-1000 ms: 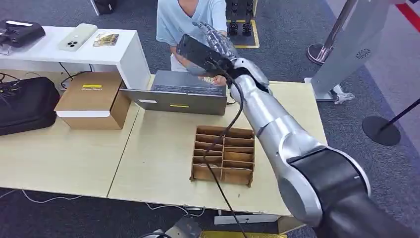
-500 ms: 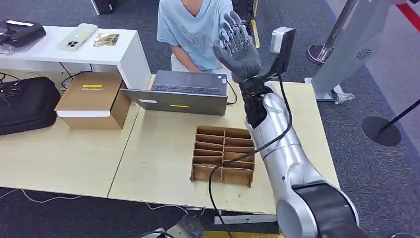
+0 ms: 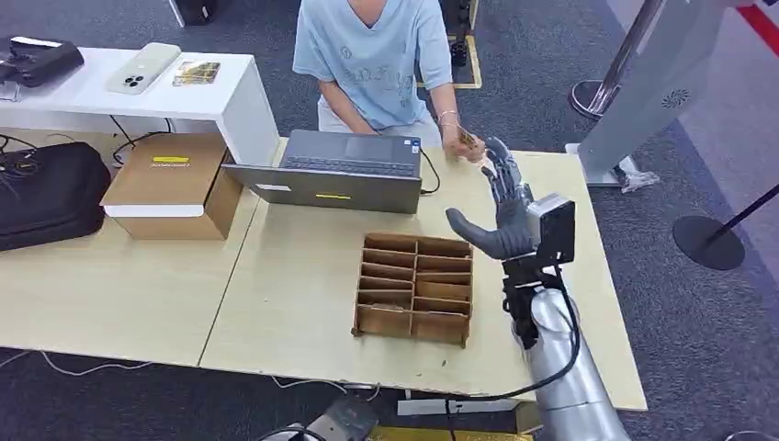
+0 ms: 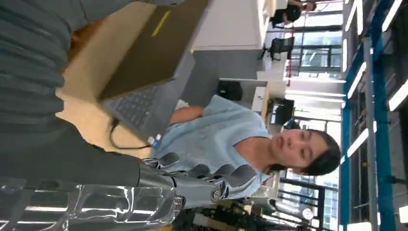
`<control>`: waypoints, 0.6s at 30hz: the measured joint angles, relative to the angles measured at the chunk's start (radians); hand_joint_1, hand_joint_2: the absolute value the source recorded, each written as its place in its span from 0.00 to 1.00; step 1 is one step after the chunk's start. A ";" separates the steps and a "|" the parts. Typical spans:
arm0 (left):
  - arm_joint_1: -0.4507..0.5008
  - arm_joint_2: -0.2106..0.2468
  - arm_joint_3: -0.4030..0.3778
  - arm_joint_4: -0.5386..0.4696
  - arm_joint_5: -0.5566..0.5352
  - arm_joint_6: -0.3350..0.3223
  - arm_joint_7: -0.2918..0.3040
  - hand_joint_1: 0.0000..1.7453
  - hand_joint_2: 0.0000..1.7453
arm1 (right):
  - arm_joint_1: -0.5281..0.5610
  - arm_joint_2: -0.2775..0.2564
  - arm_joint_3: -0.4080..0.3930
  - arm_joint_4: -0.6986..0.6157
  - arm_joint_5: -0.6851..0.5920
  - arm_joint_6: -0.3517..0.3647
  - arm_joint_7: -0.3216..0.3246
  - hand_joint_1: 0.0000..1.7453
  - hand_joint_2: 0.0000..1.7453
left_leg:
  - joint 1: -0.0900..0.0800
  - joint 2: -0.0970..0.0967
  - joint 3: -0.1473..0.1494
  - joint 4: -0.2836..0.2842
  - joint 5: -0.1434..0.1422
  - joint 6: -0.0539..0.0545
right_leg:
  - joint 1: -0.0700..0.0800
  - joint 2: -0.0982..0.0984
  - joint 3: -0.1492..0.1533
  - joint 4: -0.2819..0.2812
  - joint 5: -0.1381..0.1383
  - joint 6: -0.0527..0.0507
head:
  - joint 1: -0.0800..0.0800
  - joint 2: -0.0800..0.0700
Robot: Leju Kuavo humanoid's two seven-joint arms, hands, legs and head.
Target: Pass the card to the sensor for recognition and then transmit it.
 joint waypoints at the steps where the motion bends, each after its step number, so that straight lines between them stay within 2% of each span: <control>1: 0.008 0.008 0.035 0.007 0.112 0.011 0.063 0.00 0.00 | 0.042 -0.010 0.002 -0.034 0.012 -0.022 0.000 0.00 1.00 | 0.000 0.000 0.000 0.000 0.000 0.000 | 0.000 0.000 0.000 0.000 -0.001 0.000 | 0.000 0.000; 3: 0.043 0.034 0.164 0.027 0.349 0.045 0.164 0.00 0.00 | 0.130 -0.026 0.003 -0.101 0.015 -0.047 0.000 0.00 1.00 | 0.000 0.001 0.001 -0.001 -0.002 0.000 | 0.000 0.001 0.001 0.000 -0.002 -0.001 | 0.000 0.000; 5: 0.100 0.074 0.314 0.050 0.484 0.067 0.187 0.00 0.00 | 0.207 -0.038 0.003 -0.166 0.027 -0.058 -0.002 0.00 1.00 | 0.000 0.005 0.003 -0.002 -0.004 -0.002 | 0.000 0.005 0.000 0.000 -0.003 -0.002 | 0.000 0.000; 7: 0.158 0.109 0.417 0.063 0.539 0.100 0.187 0.00 0.00 | 0.261 -0.045 0.003 -0.210 0.042 -0.066 -0.004 0.00 1.00 | 0.000 0.007 0.004 -0.002 -0.005 -0.002 | 0.000 0.006 0.000 0.000 -0.004 -0.003 | -0.001 0.000; 10: 0.213 0.134 0.526 0.074 0.553 0.114 0.179 0.00 0.00 | 0.305 -0.052 0.004 -0.257 0.049 -0.067 -0.005 0.00 1.00 | 0.000 0.006 0.003 -0.002 -0.005 -0.002 | 0.000 0.005 0.000 0.001 -0.006 -0.003 | 0.000 0.000; 14: 0.237 0.142 0.608 0.078 0.550 0.129 0.178 0.00 0.00 | 0.326 -0.055 0.005 -0.288 0.060 -0.069 -0.005 0.00 1.00 | 0.000 0.006 0.004 -0.002 -0.005 -0.002 | 0.000 0.005 0.001 0.001 -0.006 -0.002 | 0.000 0.000; 16: 0.243 0.148 0.614 0.078 0.484 0.136 0.171 0.00 0.00 | 0.329 -0.062 0.011 -0.298 0.131 -0.086 0.001 0.00 1.00 | 0.000 0.006 0.004 -0.002 -0.005 -0.002 | 0.000 0.005 0.002 0.001 -0.006 -0.002 | 0.000 0.000; 18: 0.236 0.153 0.585 0.078 0.308 0.130 0.154 0.00 0.00 | 0.314 -0.075 0.033 -0.301 0.294 -0.103 0.042 0.00 1.00 | -0.001 0.006 0.004 -0.002 -0.004 -0.001 | -0.001 0.005 0.002 0.001 -0.005 -0.002 | 0.000 0.000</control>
